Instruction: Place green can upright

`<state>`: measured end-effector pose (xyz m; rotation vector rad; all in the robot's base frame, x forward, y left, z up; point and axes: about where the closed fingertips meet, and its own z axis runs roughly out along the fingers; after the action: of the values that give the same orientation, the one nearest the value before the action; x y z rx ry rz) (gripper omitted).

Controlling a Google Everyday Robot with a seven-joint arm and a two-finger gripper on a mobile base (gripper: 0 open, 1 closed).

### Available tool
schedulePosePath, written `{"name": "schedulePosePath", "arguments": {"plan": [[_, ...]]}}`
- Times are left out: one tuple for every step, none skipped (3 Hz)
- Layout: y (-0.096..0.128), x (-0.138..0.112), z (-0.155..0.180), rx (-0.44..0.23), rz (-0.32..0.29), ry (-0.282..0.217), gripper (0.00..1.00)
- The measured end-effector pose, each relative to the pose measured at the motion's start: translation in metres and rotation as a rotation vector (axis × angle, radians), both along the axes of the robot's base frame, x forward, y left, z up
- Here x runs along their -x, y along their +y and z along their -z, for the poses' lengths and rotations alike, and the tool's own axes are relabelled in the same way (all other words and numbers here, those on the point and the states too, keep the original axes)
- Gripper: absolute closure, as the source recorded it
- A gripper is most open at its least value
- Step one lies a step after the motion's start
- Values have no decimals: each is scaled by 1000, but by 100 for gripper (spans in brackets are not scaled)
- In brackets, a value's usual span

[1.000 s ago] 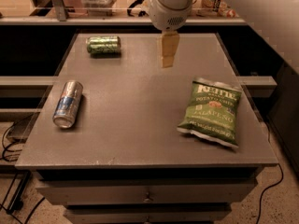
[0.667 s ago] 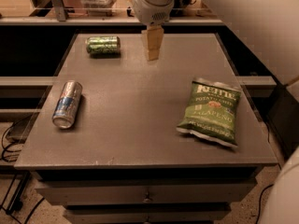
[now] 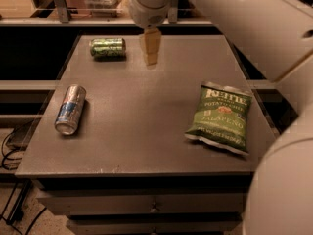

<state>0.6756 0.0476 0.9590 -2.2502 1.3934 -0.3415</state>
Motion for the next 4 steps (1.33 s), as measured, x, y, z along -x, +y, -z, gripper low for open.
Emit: {"name": "schedulePosePath", "arguments": {"plan": [[31, -20, 17, 44, -49, 0, 0], [58, -41, 30, 63, -93, -7, 0], [80, -62, 42, 67, -126, -9, 0], [100, -79, 53, 67, -150, -5, 0]]}}
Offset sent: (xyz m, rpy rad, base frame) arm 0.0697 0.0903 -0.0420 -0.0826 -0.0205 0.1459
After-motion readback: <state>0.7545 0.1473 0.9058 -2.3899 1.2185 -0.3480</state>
